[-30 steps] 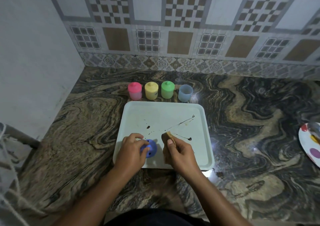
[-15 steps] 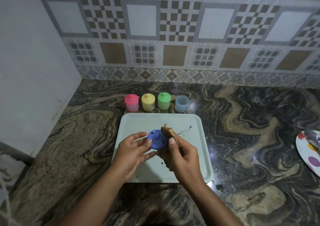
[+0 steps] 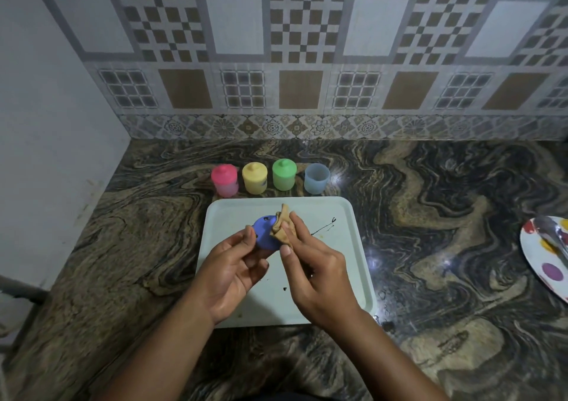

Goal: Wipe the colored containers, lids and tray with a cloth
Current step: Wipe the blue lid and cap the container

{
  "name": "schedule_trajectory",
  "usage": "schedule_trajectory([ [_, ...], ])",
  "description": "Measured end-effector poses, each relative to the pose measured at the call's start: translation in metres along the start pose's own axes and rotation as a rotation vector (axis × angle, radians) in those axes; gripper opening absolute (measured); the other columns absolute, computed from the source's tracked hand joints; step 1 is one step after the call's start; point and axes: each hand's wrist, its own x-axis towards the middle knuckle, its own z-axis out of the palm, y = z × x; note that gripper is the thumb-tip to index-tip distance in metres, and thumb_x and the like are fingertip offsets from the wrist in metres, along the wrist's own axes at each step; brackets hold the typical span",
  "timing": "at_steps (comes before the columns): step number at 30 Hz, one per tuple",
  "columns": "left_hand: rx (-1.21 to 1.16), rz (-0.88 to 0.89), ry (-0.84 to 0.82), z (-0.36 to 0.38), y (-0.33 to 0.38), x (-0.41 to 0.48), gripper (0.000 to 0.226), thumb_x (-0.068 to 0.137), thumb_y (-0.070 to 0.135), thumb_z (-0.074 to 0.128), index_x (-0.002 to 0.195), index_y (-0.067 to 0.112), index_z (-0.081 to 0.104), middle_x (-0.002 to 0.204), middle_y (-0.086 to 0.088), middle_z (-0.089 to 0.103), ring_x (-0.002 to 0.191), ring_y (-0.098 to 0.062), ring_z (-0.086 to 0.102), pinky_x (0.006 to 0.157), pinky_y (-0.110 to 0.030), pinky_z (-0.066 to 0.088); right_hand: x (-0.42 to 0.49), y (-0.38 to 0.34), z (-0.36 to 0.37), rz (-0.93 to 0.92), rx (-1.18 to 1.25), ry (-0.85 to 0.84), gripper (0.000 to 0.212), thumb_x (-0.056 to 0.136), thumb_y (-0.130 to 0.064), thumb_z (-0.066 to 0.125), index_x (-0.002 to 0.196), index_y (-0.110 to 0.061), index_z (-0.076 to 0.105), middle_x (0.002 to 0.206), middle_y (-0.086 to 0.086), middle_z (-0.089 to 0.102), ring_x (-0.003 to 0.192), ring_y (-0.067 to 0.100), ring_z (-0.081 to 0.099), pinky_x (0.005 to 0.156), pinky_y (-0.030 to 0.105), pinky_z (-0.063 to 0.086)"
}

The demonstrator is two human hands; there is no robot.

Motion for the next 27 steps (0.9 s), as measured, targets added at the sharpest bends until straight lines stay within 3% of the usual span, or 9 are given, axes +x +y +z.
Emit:
schedule_trajectory([
  [3, 0.032, 0.017, 0.005, 0.003, -0.004, 0.002, 0.033, 0.086, 0.031, 0.058, 0.109, 0.009, 0.068, 0.102, -0.009, 0.076, 0.082, -0.013, 0.074, 0.055, -0.020, 0.054, 0.002, 0.000, -0.001, 0.063, 0.011, 0.011, 0.041, 0.100, -0.025, 0.052, 0.134, -0.008, 0.065, 0.143, 0.009, 0.059, 0.144, 0.006, 0.042, 0.112, 0.024, 0.044],
  [6, 0.130, 0.075, -0.050, 0.006, -0.006, 0.003, 0.042, 0.090, 0.039, 0.049, 0.116, 0.011, 0.067, 0.114, -0.006, 0.074, 0.097, -0.013, 0.071, 0.070, -0.024, 0.056, 0.001, -0.002, 0.000, 0.080, 0.007, 0.026, 0.038, 0.101, -0.022, 0.054, 0.136, -0.011, 0.064, 0.144, 0.007, 0.058, 0.144, 0.006, 0.042, 0.112, 0.020, 0.041],
  [10, 0.326, 0.176, -0.137, 0.011, -0.007, -0.001, 0.039, 0.093, 0.022, 0.053, 0.130, 0.015, 0.061, 0.130, -0.007, 0.067, 0.121, -0.016, 0.063, 0.092, -0.037, 0.052, 0.003, -0.004, -0.002, 0.067, -0.009, 0.037, 0.041, 0.101, -0.026, 0.051, 0.138, -0.012, 0.062, 0.146, 0.007, 0.056, 0.145, 0.007, 0.041, 0.112, 0.020, 0.041],
  [14, 0.326, 0.188, -0.115, 0.012, 0.000, -0.003, 0.033, 0.090, 0.021, 0.057, 0.120, 0.013, 0.070, 0.122, -0.010, 0.071, 0.103, -0.013, 0.065, 0.062, -0.020, 0.048, 0.005, -0.005, -0.003, 0.035, -0.033, 0.062, 0.040, 0.100, -0.024, 0.052, 0.136, -0.010, 0.064, 0.144, 0.010, 0.058, 0.144, 0.009, 0.042, 0.111, 0.020, 0.042],
  [16, 0.314, 0.183, -0.106, 0.011, 0.003, -0.003, 0.030, 0.090, 0.021, 0.057, 0.113, 0.009, 0.073, 0.118, -0.014, 0.071, 0.093, -0.014, 0.062, 0.055, -0.020, 0.044, 0.009, -0.005, -0.006, 0.077, -0.017, 0.054, 0.037, 0.100, -0.024, 0.052, 0.132, -0.012, 0.068, 0.142, 0.008, 0.060, 0.144, 0.006, 0.042, 0.112, 0.021, 0.043],
  [18, 0.315, 0.187, -0.090, 0.010, 0.001, -0.002, 0.029, 0.094, 0.022, 0.053, 0.111, 0.009, 0.072, 0.117, -0.011, 0.072, 0.095, -0.015, 0.063, 0.059, -0.022, 0.049, 0.011, -0.007, -0.009, 0.093, -0.004, 0.032, 0.035, 0.101, -0.023, 0.052, 0.128, -0.012, 0.071, 0.143, 0.007, 0.060, 0.143, 0.003, 0.042, 0.111, 0.021, 0.043],
  [22, 0.270, 0.213, -0.109, 0.017, -0.002, -0.003, 0.040, 0.100, 0.026, 0.041, 0.124, 0.000, 0.061, 0.128, -0.014, 0.067, 0.123, -0.025, 0.061, 0.086, -0.040, 0.057, 0.009, -0.014, -0.007, 0.062, -0.015, 0.001, 0.030, 0.103, -0.015, 0.051, 0.122, -0.008, 0.073, 0.145, 0.002, 0.059, 0.142, 0.000, 0.044, 0.108, 0.016, 0.041],
  [27, 0.284, 0.262, -0.173, 0.015, 0.000, -0.006, 0.035, 0.099, 0.015, 0.044, 0.125, 0.000, 0.061, 0.126, -0.020, 0.066, 0.121, -0.030, 0.063, 0.086, -0.043, 0.057, 0.011, -0.017, -0.006, -0.006, -0.047, 0.043, 0.036, 0.102, -0.014, 0.051, 0.135, -0.008, 0.065, 0.147, 0.008, 0.057, 0.144, 0.009, 0.043, 0.112, 0.020, 0.040],
])
